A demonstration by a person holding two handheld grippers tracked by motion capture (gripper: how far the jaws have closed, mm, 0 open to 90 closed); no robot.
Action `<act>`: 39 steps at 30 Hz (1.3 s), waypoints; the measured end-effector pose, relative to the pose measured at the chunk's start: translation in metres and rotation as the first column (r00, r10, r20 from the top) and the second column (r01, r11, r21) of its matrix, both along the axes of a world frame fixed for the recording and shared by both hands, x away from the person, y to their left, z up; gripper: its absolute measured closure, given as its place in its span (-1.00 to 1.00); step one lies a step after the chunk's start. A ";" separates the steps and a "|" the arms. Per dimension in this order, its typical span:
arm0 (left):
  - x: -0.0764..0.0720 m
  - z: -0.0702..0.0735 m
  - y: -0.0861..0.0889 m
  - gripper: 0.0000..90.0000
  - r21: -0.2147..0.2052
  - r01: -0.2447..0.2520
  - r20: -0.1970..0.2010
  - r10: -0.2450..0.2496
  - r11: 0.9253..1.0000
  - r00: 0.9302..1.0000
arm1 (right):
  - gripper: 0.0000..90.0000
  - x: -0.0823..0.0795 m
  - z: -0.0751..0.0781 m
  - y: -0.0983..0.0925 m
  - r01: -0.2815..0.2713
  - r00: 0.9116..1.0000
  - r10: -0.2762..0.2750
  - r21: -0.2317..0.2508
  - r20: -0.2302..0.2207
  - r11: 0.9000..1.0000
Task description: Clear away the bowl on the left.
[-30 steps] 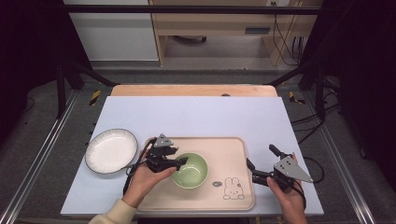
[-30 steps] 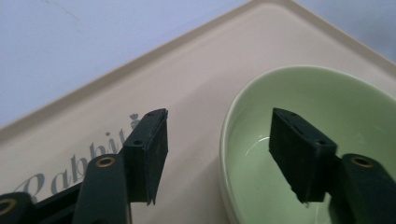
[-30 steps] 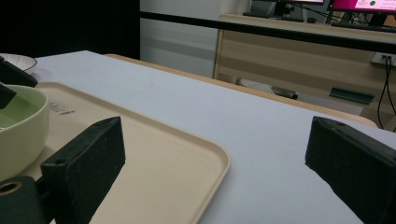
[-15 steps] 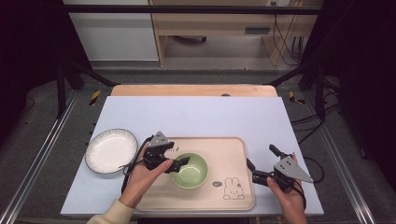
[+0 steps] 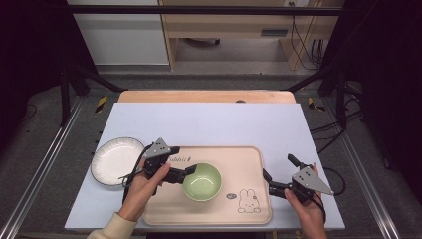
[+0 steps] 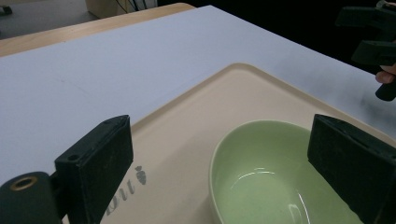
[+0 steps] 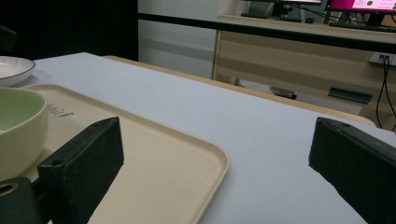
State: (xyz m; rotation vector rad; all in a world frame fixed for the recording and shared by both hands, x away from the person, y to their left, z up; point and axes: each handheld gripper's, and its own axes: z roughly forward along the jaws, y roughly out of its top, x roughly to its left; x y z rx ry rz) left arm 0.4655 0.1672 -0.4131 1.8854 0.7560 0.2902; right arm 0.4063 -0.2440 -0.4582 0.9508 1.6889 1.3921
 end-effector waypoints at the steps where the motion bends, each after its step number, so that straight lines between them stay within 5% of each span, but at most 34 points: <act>1: 0.000 0.000 0.003 -0.85 -0.010 -0.012 0.002 0.012 1.000 1.000 | -0.93 0.000 0.000 0.000 0.001 1.000 -0.001 0.003 0.001 1.000; 14: -0.008 0.015 0.031 -0.86 -0.122 -0.042 0.086 0.053 0.992 0.995 | -0.93 0.000 0.000 0.000 0.002 1.000 -0.002 0.013 -0.001 1.000; 39: -0.020 0.030 0.083 -0.86 -0.179 -0.089 0.180 0.122 0.980 0.976 | -0.94 0.000 0.000 0.002 -0.007 1.000 0.007 0.001 0.002 1.000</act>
